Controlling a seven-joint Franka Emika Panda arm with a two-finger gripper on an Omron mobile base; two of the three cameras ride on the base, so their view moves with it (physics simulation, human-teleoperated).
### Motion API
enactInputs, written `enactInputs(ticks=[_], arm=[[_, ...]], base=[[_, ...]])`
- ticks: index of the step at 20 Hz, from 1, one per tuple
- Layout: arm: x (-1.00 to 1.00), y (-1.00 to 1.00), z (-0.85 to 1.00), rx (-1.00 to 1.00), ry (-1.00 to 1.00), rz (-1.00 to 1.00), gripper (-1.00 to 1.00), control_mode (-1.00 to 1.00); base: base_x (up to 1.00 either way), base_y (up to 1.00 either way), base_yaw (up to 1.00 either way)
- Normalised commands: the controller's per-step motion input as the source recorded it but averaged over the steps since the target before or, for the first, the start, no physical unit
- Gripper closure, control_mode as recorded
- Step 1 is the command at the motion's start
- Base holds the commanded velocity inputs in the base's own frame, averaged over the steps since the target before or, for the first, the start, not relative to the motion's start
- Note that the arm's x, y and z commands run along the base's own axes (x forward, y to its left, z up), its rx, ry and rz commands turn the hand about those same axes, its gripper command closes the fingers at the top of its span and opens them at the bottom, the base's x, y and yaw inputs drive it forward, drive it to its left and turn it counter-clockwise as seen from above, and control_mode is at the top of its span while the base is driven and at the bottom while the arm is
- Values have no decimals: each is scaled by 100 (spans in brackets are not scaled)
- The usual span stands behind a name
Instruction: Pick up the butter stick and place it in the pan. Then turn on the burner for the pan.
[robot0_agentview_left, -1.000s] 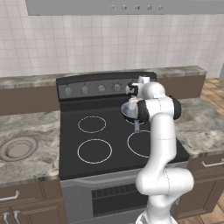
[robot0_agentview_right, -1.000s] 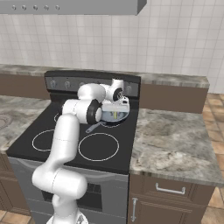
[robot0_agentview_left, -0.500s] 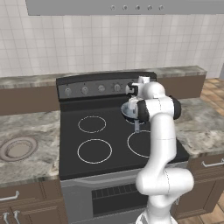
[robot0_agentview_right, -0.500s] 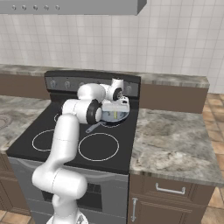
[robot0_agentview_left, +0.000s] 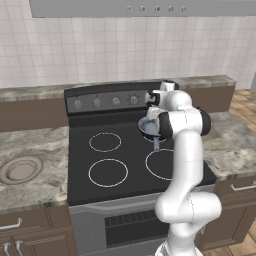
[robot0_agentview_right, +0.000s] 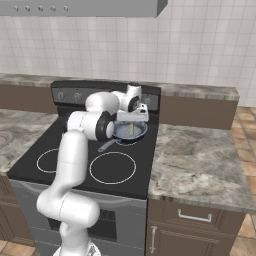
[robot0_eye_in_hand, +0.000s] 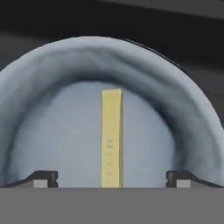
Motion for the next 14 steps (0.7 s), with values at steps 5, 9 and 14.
enactInputs(ticks=[5,9,14], arm=[[-5,0,32,0,-28,0,-100,-100],[0,0,11,0,-27,0,-100,-100],[0,0,14,0,-29,0,-100,-100]], base=[[0,0,0],[0,0,0],[0,0,0]])
